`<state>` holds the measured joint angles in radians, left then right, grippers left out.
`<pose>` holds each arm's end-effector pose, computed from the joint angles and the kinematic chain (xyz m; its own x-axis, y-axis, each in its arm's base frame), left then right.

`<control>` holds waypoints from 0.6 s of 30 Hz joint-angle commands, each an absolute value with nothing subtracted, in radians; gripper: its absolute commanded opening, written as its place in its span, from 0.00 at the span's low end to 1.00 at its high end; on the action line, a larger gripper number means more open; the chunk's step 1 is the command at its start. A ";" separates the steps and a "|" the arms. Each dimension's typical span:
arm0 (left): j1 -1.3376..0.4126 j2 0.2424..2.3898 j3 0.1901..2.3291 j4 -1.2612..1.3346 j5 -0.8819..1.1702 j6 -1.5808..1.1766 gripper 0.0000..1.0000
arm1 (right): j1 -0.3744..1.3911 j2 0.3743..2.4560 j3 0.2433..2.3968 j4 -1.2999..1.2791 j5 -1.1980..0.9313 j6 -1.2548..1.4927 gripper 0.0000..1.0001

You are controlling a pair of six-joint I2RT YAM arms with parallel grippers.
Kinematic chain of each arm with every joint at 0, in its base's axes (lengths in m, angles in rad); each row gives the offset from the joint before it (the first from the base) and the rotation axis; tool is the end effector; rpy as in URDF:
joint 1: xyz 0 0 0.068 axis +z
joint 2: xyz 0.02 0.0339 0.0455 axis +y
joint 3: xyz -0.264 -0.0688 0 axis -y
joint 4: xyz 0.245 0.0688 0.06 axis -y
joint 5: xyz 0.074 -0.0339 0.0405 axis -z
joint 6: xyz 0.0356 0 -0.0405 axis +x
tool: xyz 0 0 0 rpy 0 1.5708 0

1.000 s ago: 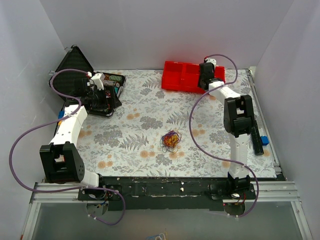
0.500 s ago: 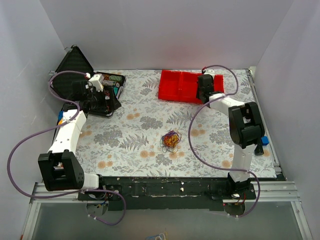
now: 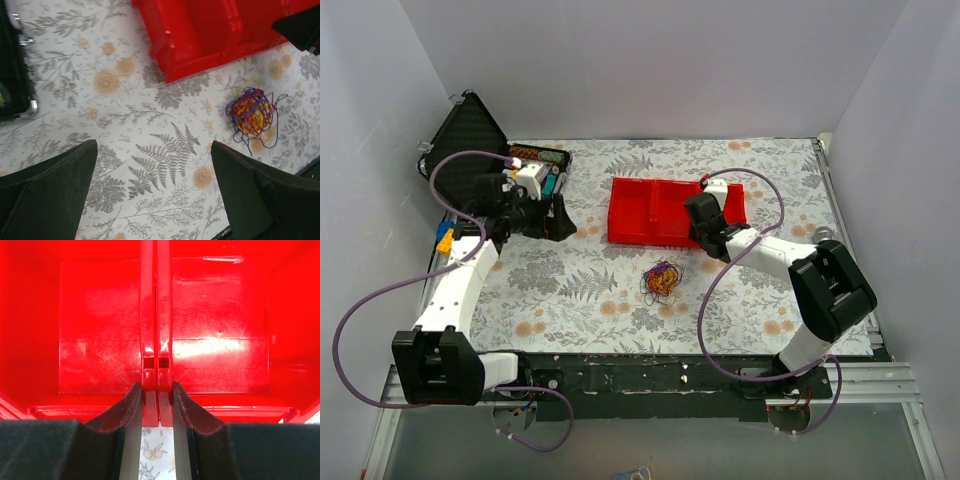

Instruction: Untangle the cables

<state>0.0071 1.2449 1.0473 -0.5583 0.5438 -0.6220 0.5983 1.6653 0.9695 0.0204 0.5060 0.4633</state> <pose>0.2636 -0.0165 0.3027 -0.7733 -0.5041 -0.3846 -0.0986 0.6948 -0.7124 0.3018 0.1848 0.1996 -0.5426 0.1032 -0.8336 0.0698 0.9945 0.0777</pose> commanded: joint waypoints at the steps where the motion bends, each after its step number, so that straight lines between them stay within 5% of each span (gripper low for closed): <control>1: -0.077 1.181 1.014 -0.601 0.568 -0.569 0.98 | 0.678 1.640 0.905 -0.092 0.546 0.670 0.11; 12: -0.153 1.141 0.974 -0.614 0.580 -0.574 0.98 | 0.802 1.560 0.828 -0.078 0.566 0.680 0.13; 18: -0.213 1.120 0.953 -0.614 0.609 -0.549 0.98 | 0.802 1.502 0.876 -0.115 0.580 0.658 0.49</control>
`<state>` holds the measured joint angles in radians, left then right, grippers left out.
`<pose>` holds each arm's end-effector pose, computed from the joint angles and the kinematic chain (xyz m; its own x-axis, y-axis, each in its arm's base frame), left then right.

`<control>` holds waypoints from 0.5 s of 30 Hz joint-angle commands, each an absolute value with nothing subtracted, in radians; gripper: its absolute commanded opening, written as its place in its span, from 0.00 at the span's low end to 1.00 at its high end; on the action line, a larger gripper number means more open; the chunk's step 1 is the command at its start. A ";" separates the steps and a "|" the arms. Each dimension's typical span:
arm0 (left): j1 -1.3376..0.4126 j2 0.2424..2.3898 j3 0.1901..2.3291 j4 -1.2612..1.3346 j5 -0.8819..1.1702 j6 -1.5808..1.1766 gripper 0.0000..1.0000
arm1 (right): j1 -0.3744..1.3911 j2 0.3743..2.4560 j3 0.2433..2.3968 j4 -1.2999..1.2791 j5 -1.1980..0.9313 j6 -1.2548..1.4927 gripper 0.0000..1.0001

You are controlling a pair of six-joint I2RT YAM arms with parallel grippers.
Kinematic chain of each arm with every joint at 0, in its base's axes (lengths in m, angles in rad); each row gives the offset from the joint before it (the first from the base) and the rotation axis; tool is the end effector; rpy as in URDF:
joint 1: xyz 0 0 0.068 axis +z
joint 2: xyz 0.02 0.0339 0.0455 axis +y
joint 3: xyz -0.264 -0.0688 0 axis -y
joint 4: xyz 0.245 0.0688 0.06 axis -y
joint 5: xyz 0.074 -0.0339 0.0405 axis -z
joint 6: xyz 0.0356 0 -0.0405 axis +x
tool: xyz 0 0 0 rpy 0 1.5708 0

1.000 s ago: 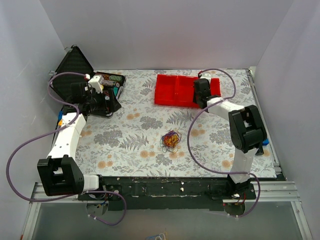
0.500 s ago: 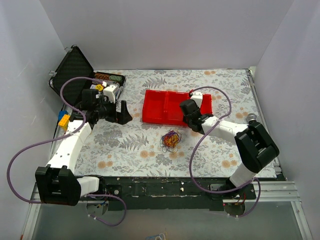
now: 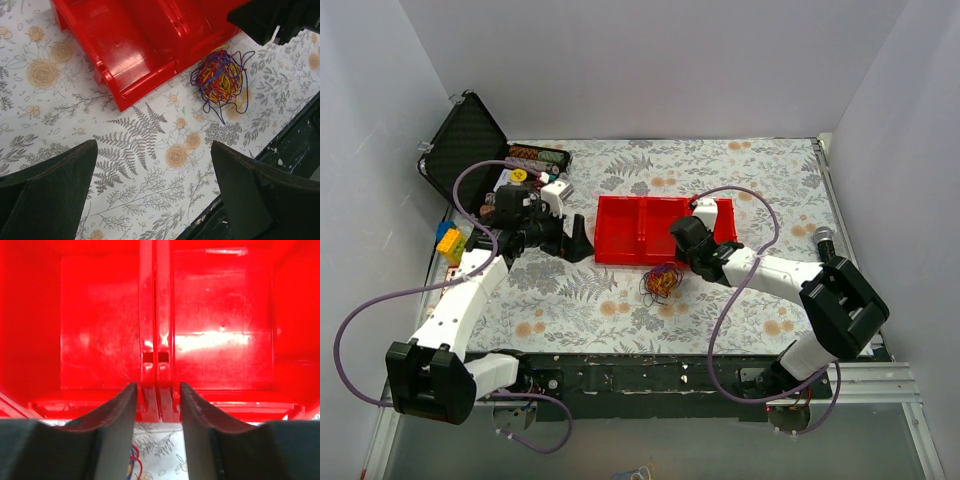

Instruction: Untangle the cables

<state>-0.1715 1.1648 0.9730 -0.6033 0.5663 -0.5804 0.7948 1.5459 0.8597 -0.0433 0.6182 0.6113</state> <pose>0.2337 -0.0599 0.2940 -0.8702 -0.3189 -0.3755 0.0442 0.7085 -0.7043 0.2373 0.2124 0.1999 -0.5424 0.1150 -0.8322 0.0395 0.9930 0.1115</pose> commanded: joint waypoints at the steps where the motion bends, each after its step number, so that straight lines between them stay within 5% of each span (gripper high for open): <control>1: -0.233 1.118 0.948 -0.615 0.612 -0.540 0.98 | 0.802 1.481 0.882 -0.124 0.580 0.669 0.54; 6: -0.374 1.141 0.927 -0.595 0.588 -0.512 0.98 | 0.802 1.300 0.813 -0.095 0.545 0.692 0.62; 10: -0.425 1.187 0.922 -0.562 0.586 -0.515 0.98 | 0.804 1.122 0.640 0.096 0.315 0.624 0.63; 15: -0.434 1.200 0.891 -0.505 0.597 -0.551 0.98 | 0.818 1.138 0.528 0.190 0.129 0.644 0.64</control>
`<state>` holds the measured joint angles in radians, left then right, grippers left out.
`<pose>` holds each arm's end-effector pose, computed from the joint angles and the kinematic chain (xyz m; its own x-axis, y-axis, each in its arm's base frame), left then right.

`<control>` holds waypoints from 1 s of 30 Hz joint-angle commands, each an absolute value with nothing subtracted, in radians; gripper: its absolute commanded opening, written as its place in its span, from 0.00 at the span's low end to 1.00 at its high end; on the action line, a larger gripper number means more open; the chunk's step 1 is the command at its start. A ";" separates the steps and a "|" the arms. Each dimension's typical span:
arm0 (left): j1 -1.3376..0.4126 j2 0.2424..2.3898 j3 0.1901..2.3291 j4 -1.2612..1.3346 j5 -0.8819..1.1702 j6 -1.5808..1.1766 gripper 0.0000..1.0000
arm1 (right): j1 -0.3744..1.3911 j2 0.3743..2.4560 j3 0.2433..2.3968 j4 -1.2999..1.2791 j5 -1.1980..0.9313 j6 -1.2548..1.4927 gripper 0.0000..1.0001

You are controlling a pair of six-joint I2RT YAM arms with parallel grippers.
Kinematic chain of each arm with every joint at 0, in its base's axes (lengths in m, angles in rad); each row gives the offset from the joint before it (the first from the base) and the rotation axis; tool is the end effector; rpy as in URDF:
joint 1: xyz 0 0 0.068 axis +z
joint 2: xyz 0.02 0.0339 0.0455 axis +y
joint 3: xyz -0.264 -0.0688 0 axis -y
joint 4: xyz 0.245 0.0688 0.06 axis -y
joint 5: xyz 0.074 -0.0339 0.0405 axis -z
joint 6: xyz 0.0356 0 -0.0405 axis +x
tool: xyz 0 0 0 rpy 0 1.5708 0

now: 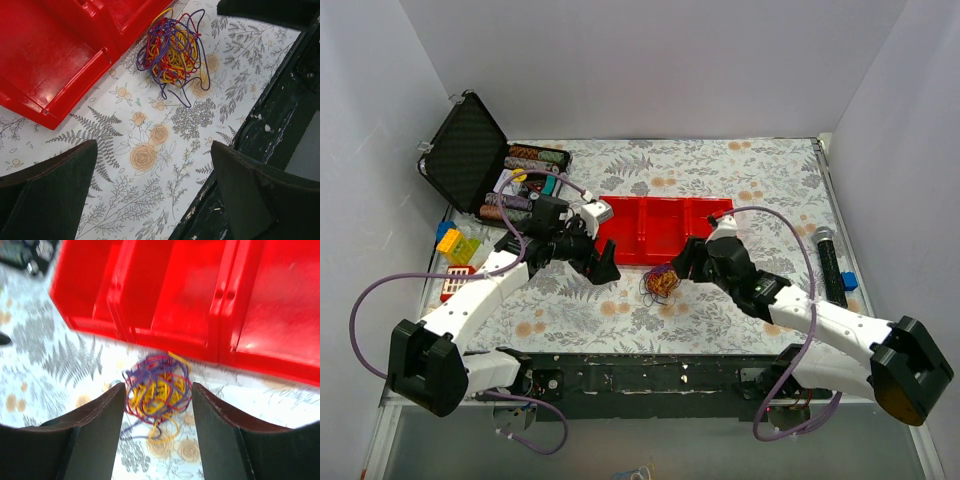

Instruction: Untangle the cables

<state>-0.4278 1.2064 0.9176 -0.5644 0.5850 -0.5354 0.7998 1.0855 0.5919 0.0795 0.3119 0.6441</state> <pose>0.2157 -0.1200 0.2698 -0.9346 -0.0413 -0.3533 0.2319 0.6823 -0.6933 0.1749 0.1644 0.2404 -0.5166 0.2885 -0.8062 -0.2209 0.8648 0.4510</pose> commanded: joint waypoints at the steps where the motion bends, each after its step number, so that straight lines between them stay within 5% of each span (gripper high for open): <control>1: -0.436 1.200 0.887 -0.497 0.592 -0.555 0.98 | 0.819 1.159 0.522 0.208 0.120 0.646 0.64; 11: -0.436 1.186 0.858 -0.502 0.552 -0.569 0.98 | 0.851 1.342 0.551 0.344 0.060 0.644 0.63; 20: -0.440 1.173 0.824 -0.492 0.587 -0.557 0.98 | 0.977 1.263 0.460 0.253 0.017 0.644 0.35; 30: -0.570 1.230 0.833 -0.471 0.606 -0.542 0.98 | 1.008 1.063 0.402 0.078 0.101 0.643 0.38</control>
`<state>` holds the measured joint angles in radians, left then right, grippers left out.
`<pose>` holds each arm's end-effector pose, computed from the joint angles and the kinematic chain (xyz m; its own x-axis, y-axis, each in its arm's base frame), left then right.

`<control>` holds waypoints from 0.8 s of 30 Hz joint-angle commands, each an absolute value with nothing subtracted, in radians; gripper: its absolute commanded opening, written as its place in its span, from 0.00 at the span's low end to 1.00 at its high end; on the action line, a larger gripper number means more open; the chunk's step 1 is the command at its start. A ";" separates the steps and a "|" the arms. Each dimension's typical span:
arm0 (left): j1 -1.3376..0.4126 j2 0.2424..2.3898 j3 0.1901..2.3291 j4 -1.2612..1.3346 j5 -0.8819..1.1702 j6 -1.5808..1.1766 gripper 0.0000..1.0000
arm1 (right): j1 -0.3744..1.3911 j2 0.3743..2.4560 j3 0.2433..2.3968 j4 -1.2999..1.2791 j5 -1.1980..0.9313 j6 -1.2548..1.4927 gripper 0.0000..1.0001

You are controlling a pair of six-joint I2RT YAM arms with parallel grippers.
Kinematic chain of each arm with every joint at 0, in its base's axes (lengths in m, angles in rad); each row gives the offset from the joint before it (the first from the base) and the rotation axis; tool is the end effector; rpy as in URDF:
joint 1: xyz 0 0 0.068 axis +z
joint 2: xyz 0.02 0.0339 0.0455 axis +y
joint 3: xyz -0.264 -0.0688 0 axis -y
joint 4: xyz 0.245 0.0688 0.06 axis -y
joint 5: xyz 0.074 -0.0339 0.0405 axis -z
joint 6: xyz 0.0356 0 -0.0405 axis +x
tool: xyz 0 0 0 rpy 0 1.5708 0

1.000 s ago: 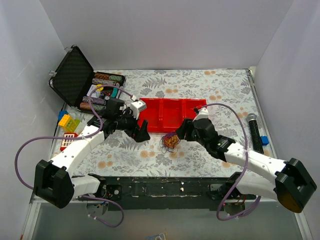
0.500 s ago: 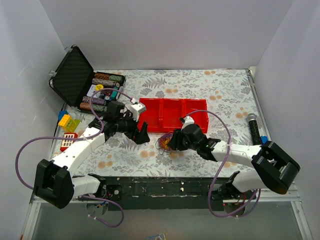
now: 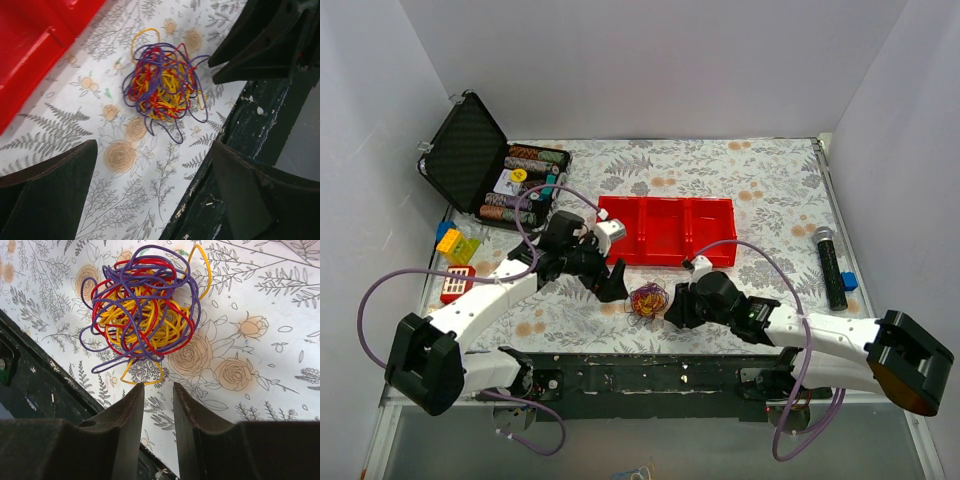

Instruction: Untangle the cables

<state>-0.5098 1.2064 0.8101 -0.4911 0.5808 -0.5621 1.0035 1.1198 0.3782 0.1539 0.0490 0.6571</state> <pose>0.2005 -0.1345 0.2405 -0.9513 0.0214 -0.3075 0.2404 0.6761 -0.6965 0.1182 0.1823 0.1691 -0.7370 -0.0214 -0.6755 -0.4676 0.7378 0.4868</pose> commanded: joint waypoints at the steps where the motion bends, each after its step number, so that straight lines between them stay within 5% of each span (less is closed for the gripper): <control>1: -0.589 1.253 0.847 -0.469 0.614 -0.537 0.98 | 1.006 1.052 0.411 0.065 0.112 0.629 0.39; 8: -0.684 1.380 0.928 -0.422 0.591 -0.483 0.97 | 1.008 0.944 0.405 0.002 0.161 0.649 0.40; 15: -0.712 1.477 0.966 -0.370 0.610 -0.388 0.59 | 1.008 0.838 0.367 -0.044 0.178 0.655 0.39; 24: -0.745 1.548 0.986 -0.374 0.657 -0.265 0.61 | 1.005 0.842 0.396 -0.055 0.187 0.646 0.38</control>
